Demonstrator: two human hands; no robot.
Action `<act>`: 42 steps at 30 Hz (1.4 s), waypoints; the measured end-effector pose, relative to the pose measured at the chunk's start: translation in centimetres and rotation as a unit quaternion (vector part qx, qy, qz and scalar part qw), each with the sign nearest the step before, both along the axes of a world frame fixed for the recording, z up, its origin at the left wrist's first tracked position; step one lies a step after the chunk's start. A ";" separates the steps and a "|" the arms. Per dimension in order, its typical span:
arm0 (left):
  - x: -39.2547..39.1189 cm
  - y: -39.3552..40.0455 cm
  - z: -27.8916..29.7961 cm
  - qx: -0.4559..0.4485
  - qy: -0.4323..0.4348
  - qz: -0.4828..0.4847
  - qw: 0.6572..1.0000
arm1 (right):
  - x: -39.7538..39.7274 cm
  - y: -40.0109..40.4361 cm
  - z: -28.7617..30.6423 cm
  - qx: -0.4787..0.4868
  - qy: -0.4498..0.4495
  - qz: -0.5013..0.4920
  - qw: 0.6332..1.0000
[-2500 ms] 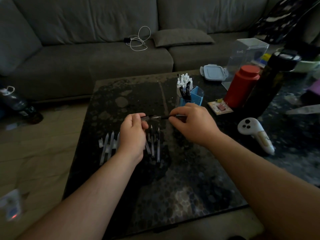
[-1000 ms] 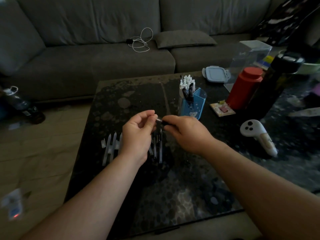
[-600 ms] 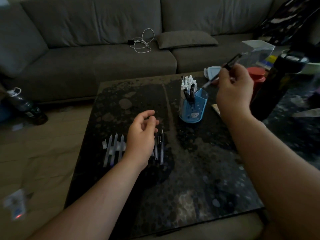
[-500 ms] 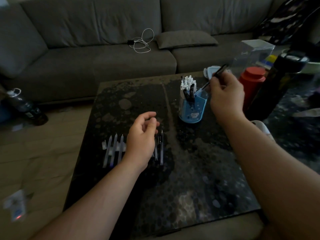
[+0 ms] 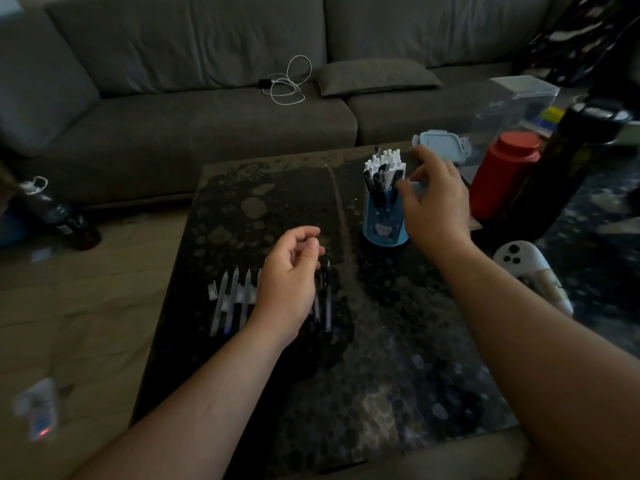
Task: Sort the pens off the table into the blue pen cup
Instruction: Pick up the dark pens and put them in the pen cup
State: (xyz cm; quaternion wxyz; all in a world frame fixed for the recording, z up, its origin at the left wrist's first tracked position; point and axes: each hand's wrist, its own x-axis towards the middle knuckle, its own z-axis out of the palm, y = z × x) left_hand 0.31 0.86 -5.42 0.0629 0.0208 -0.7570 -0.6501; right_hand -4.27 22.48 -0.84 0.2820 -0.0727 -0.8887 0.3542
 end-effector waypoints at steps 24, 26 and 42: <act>-0.3 -0.5 -0.2 -0.033 -0.019 -0.004 0.999 | 0.7 -0.8 0.0 0.053 -0.124 0.076 0.988; -0.4 -0.6 -0.3 -0.068 -0.021 -0.007 0.997 | 0.7 -0.9 0.1 0.061 -0.112 0.066 0.990; -0.2 -0.7 -1.5 -0.576 -0.014 -0.066 0.815 | 2.4 -6.6 -3.3 0.169 -0.458 0.193 0.851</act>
